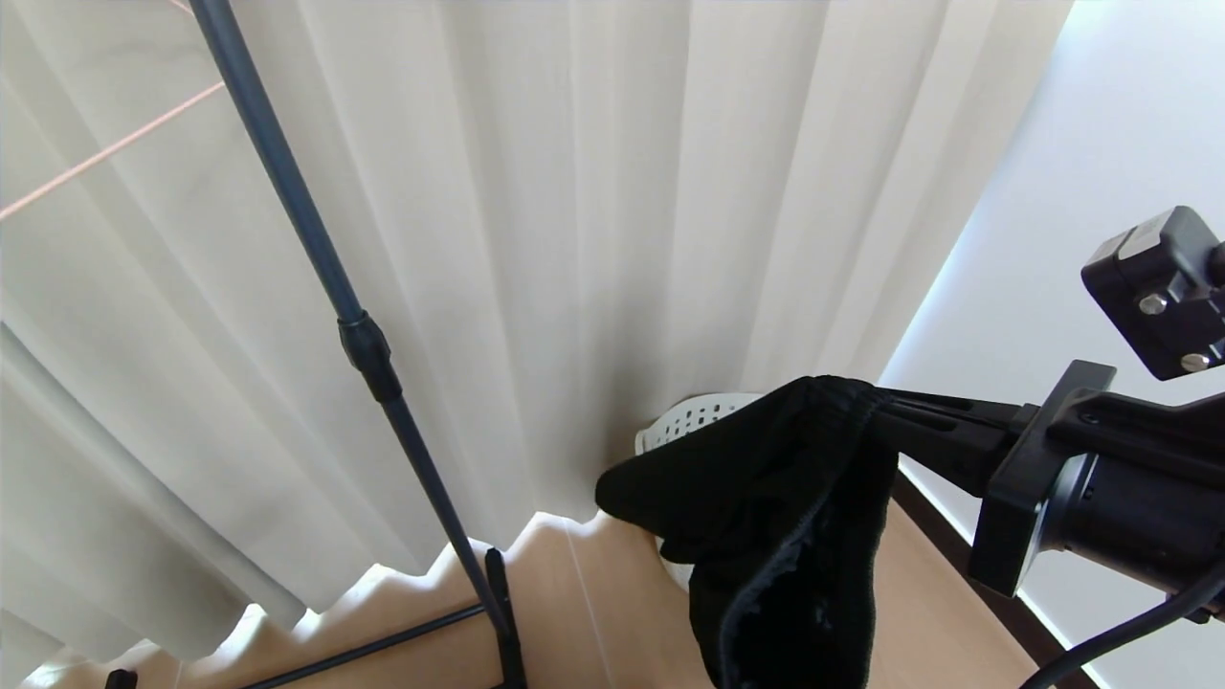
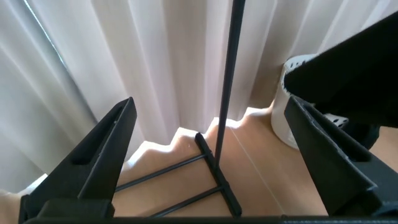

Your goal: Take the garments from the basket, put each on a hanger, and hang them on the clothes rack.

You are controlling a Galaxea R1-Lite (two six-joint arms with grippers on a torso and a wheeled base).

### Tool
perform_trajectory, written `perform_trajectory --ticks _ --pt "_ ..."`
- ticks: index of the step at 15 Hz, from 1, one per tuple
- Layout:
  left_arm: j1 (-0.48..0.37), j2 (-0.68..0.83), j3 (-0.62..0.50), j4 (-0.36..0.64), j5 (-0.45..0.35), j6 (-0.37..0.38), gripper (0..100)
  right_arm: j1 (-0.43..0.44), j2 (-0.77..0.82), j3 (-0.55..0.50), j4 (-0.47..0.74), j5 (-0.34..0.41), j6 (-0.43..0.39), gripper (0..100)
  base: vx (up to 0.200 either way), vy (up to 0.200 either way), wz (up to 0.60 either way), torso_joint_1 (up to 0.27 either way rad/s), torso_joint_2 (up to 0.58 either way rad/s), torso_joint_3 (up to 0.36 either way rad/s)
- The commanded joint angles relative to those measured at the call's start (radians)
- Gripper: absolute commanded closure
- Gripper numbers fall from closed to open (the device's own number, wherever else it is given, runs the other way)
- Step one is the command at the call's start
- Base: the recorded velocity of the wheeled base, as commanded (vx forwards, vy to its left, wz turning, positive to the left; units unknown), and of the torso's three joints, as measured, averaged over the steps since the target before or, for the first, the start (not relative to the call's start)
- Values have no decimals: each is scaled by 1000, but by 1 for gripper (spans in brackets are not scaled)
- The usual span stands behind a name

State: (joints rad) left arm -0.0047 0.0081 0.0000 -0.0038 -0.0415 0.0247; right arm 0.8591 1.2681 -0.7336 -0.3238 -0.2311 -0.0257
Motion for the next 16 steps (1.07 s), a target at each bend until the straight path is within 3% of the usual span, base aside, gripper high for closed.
perform_trajectory --ticks 1,7,16 --pt "0 1 0 -1 0 0 0 1 8 2 0 1 0 100 0 0 0 85 -349 -66" --pt "0 1 0 -1 0 3 0 1 7 8 0 1 -10 100 0 0 0 121 -450 -143" --pt "0 1 0 -1 -1 4 0 1 5 17 -1 1 -20 100 0 0 0 182 -508 -307"
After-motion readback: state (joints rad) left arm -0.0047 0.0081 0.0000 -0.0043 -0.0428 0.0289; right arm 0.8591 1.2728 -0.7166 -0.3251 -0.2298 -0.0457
